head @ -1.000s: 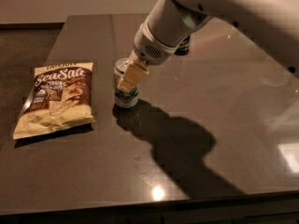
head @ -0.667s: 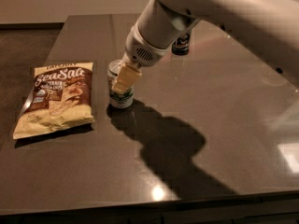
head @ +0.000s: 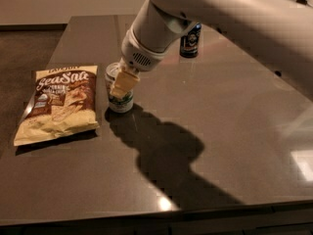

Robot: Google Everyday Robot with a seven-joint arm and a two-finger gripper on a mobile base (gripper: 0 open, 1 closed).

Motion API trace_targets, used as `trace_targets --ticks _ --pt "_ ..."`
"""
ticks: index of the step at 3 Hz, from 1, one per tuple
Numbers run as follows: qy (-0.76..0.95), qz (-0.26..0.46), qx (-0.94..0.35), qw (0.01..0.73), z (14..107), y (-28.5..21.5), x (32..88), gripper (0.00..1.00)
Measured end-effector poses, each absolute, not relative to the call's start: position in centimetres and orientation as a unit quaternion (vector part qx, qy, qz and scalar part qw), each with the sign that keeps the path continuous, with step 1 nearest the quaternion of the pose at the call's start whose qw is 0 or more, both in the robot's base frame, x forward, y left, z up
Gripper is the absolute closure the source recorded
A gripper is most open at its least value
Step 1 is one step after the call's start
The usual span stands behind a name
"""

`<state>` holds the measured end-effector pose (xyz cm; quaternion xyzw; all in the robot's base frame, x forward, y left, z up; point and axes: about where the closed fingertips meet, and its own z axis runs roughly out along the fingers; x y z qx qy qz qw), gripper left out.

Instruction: Move 7up can near brown chip bag

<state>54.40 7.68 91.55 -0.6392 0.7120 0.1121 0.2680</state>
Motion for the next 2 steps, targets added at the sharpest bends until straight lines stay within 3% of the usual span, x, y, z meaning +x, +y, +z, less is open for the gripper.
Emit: trace_targets --ticks 1,2 --pt "0.701 0.122 -0.648 0.27 91.82 8.79 53.7 0.12" --pt "0.701 0.121 -0.649 0.269 91.78 8.84 53.67 0.0"
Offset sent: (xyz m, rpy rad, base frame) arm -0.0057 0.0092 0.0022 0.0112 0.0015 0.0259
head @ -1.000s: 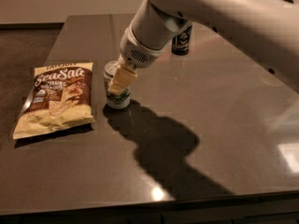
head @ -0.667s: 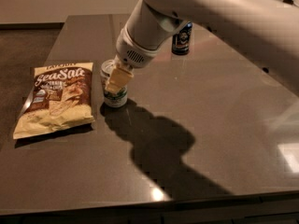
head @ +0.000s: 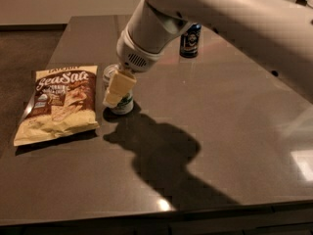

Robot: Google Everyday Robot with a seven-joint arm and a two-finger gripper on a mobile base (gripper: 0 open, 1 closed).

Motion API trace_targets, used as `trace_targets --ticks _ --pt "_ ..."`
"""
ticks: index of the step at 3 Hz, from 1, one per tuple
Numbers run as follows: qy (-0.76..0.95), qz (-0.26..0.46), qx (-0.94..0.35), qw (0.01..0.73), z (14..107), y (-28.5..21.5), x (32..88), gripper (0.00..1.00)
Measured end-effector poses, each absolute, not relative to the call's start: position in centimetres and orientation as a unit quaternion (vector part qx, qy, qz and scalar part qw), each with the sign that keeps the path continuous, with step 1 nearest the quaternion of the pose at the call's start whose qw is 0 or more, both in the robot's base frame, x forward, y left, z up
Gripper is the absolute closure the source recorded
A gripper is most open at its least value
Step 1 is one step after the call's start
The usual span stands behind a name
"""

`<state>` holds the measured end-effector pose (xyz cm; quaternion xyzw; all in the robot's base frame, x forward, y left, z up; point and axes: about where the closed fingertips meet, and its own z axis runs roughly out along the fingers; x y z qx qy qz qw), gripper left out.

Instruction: Move 7up can near brown chip bag

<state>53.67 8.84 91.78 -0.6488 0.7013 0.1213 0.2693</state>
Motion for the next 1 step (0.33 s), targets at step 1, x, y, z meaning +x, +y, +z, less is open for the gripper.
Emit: trace_targets --ticks 1 --pt "0.701 0.121 -0.649 0.269 91.78 8.84 53.66 0.0"
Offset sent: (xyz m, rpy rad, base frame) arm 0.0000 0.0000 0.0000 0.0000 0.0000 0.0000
